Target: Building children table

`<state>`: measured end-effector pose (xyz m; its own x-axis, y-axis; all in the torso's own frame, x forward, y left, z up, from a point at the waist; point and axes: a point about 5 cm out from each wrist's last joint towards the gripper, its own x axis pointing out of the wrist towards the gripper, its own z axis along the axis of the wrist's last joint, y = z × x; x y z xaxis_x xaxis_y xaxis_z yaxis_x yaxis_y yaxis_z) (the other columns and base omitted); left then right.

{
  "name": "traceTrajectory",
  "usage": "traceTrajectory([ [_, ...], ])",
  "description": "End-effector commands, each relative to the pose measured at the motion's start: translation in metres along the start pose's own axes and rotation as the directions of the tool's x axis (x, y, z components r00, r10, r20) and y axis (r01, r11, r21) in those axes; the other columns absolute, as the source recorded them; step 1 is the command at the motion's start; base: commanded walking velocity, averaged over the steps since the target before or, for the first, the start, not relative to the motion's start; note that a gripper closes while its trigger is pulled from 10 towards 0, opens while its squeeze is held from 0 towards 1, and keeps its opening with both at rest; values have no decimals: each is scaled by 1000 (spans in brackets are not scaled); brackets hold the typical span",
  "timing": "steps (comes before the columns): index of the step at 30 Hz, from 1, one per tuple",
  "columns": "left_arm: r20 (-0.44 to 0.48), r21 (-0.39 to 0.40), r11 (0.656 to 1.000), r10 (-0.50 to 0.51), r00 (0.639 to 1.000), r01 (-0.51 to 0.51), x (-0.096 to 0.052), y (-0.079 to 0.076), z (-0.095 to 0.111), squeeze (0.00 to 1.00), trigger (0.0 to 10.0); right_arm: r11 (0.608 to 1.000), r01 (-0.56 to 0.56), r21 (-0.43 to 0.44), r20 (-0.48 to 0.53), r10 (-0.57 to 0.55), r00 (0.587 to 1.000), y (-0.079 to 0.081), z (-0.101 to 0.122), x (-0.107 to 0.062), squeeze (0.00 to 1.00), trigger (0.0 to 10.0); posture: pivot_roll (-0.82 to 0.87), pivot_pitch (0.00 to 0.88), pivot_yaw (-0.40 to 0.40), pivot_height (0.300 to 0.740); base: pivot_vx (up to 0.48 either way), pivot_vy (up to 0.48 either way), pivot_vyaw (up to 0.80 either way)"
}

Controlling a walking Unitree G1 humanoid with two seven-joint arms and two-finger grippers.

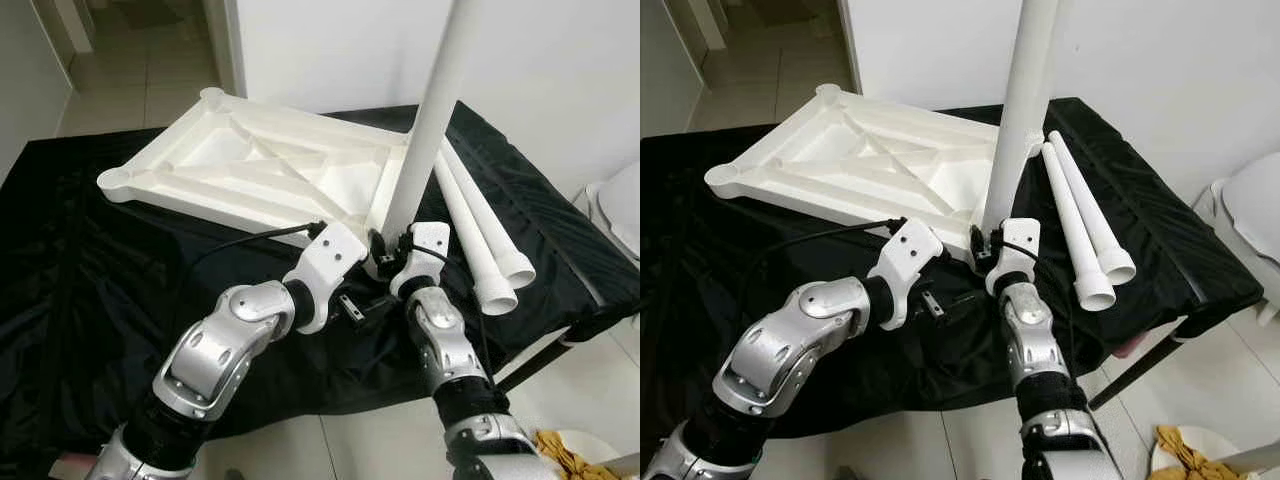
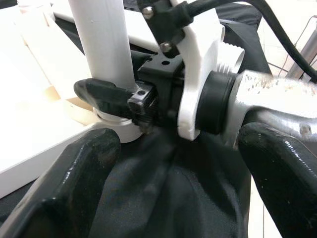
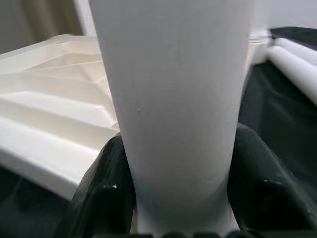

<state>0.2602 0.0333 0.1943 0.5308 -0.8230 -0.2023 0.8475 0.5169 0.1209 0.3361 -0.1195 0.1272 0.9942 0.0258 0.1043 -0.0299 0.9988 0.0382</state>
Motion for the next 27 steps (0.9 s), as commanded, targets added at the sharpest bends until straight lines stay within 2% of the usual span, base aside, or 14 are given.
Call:
traceTrajectory([
  [1, -9, -7, 1000, -7, 1000, 7, 2, -2, -4, 0, 10000, 997, 82, -9, -97, -82, 992, -5, -20, -10, 0, 0, -92, 36, -6, 740, 0, 0, 0],
  [3, -9, -6, 1000, -9, 1000, 9, 2, -2, -4, 0, 10000, 991, 133, 4, -98, -132, 986, 4, -18, -15, 0, 0, -90, 31, -12, 740, 0, 0, 0],
  [6, -9, -5, 1000, -8, 1000, 8, 3, -2, -4, 0, 10000, 991, 132, 7, -101, -130, 986, 12, -16, -18, 0, 0, -89, 29, -14, 740, 0, 0, 0],
  [13, -8, -7, 1000, -9, 1000, 9, 3, -3, -4, 0, 10000, 989, 151, -1, -110, -150, 983, 11, -15, -19, 0, 0, -86, 22, -17, 740, 0, 0, 0],
  [14, -8, -6, 1000, -8, 1000, 8, 3, -3, -5, 0, 10000, 987, 157, -11, -114, -158, 981, 9, -15, -19, 0, 9333, -86, 20, -17, 740, 0, 0, 0],
  [15, -8, -5, 1000, -8, 1000, 8, 3, -3, -5, 0, 10000, 988, 157, -5, -118, -156, 981, 9, -15, -19, 0, 10000, -85, 19, -15, 740, 0, 0, 0],
  [16, -8, -5, 1000, -8, 1000, 8, 3, -3, -5, 0, 10000, 988, 157, -5, -118, -156, 981, 9, -15, -19, 0, 10000, -85, 19, -15, 740, 0, 0, 0],
  [17, -8, -5, 1000, -8, 1000, 8, 2, -3, -5, 0, 10000, 989, 148, -6, -110, -148, 983, 8, -14, -19, 43, 10000, -86, 18, -15, 740, 0, 0, 0],
  [18, -9, -4, 1000, -8, 1000, 8, 2, -3, -5, 0, 10000, 991, 130, 6, -103, -129, 986, 8, -13, -18, 1000, 10000, -86, 18, -15, 740, 0, 0, 0],
  [23, -9, -3, 1000, -9, 1000, 9, 2, -3, -5, 0, 10000, 995, 94, 13, -85, -93, 992, 6, -8, -17, 1000, 10000, -86, 18, -14, 740, 0, 0, 0],
  [24, -9, -1, 1000, -8, 1000, 8, 2, -2, -4, 0, 10000, 999, 28, 38, -85, -25, 996, 2, -6, -15, 1000, 10000, -85, 19, -13, 740, 0, 0, 0],
  [27, -8, -1, 1000, -7, 1000, 7, 2, -2, -4, 0, 10000, 999, 3, 49, -91, 2, 996, 1, -6, -14, 1000, 10000, -85, 19, -13, 740, 0, 0, 0],
])
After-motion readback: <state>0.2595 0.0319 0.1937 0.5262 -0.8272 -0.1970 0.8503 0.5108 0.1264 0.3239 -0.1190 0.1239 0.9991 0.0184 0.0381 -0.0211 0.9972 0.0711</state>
